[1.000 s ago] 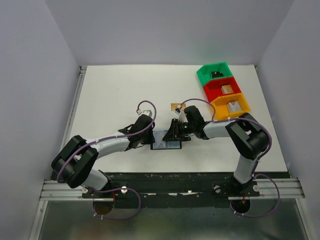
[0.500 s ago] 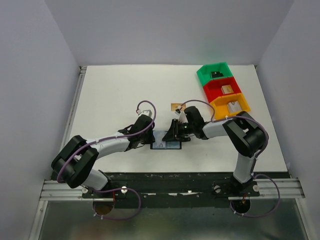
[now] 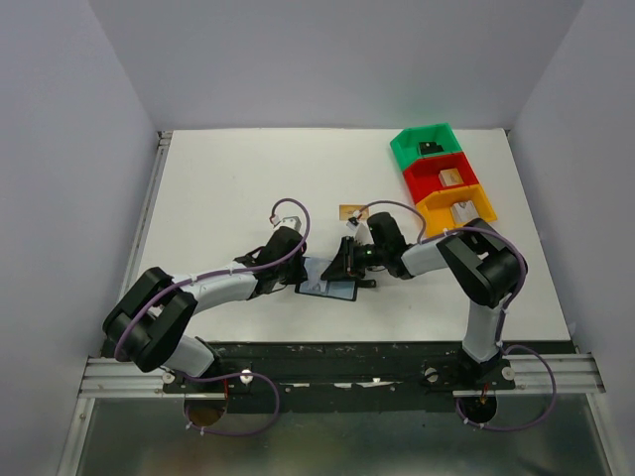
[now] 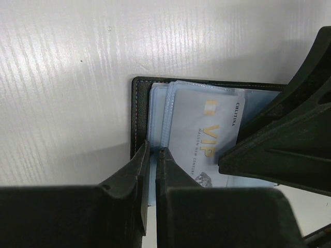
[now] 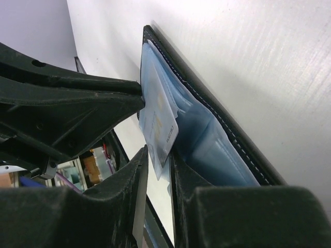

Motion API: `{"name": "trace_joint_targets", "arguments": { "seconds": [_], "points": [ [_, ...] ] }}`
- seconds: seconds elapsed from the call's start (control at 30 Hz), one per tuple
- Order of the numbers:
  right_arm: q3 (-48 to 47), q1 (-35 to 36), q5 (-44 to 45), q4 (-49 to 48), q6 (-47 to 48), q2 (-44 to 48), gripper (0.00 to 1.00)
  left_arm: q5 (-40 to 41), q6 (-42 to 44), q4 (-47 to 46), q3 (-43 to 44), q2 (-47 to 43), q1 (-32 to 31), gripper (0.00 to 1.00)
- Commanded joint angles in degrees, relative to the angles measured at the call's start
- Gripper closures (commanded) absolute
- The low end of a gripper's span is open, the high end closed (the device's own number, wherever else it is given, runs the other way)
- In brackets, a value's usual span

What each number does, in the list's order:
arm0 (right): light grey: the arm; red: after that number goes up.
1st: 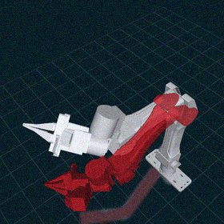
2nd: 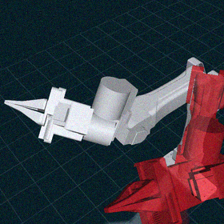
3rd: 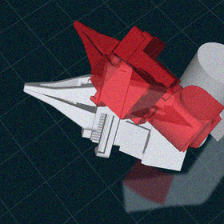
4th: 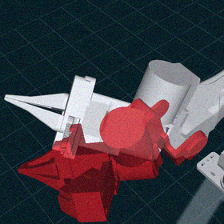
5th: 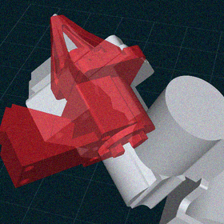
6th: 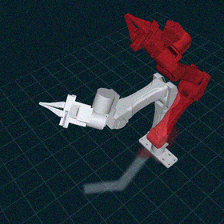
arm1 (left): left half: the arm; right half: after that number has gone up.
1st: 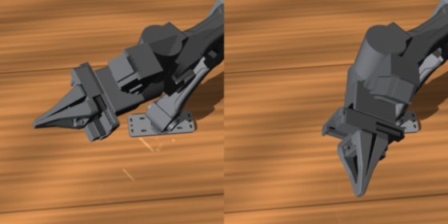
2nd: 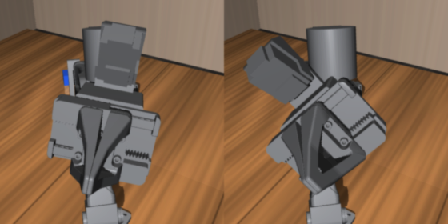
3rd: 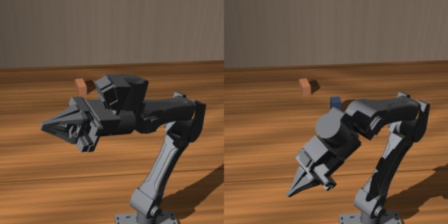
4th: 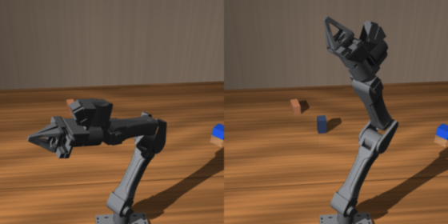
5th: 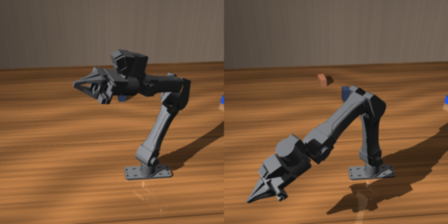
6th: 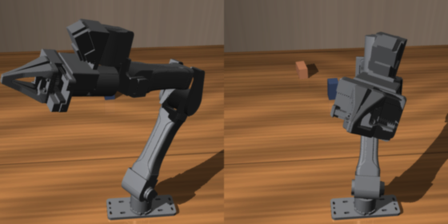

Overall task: Take the credit cards out of the card holder
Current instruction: Remove the credit card from the card holder.

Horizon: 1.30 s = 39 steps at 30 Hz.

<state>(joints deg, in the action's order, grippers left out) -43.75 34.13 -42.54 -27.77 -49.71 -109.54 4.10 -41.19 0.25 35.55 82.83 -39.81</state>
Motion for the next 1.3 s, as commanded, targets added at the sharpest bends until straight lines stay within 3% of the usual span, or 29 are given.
{"name": "trace_joint_targets", "arguments": {
  "seconds": [0.0,0.1,0.3,0.67,0.93,1.07,1.27],
  "points": [
    [0.9,0.7,-1.4,-3.8,-0.6,-0.2,0.72,-1.6,-0.1,2.2,-1.4,2.1,-0.4,0.86],
    [1.5,0.2,-1.1,-3.7,-0.6,0.9,0.78,-1.5,-0.1,2.6,-1.6,1.4,-0.4,0.85],
    [2.3,-0.7,-1.1,-1.6,1.3,2.8,0.79,-1.1,-0.1,3.0,-1.6,1.2,-0.4,0.87],
    [3.3,-1.4,-1.8,0.2,3.2,4.4,0.83,-1.0,0.0,3.4,-1.2,1.8,-0.4,1.0],
    [4.0,-2.0,-1.8,0.2,3.7,4.8,0.91,-1.0,-0.4,3.3,-1.4,1.9,-0.4,1.0],
    [4.4,-2.1,-2.0,-0.3,3.7,4.8,1.0,-1.1,-0.6,3.2,-1.4,2.0,-0.4,1.0],
    [4.9,-2.7,-2.5,-1.0,3.3,5.1,1.0,-1.1,-0.9,3.3,-1.7,2.0,-0.3,1.0]
  ]
}}
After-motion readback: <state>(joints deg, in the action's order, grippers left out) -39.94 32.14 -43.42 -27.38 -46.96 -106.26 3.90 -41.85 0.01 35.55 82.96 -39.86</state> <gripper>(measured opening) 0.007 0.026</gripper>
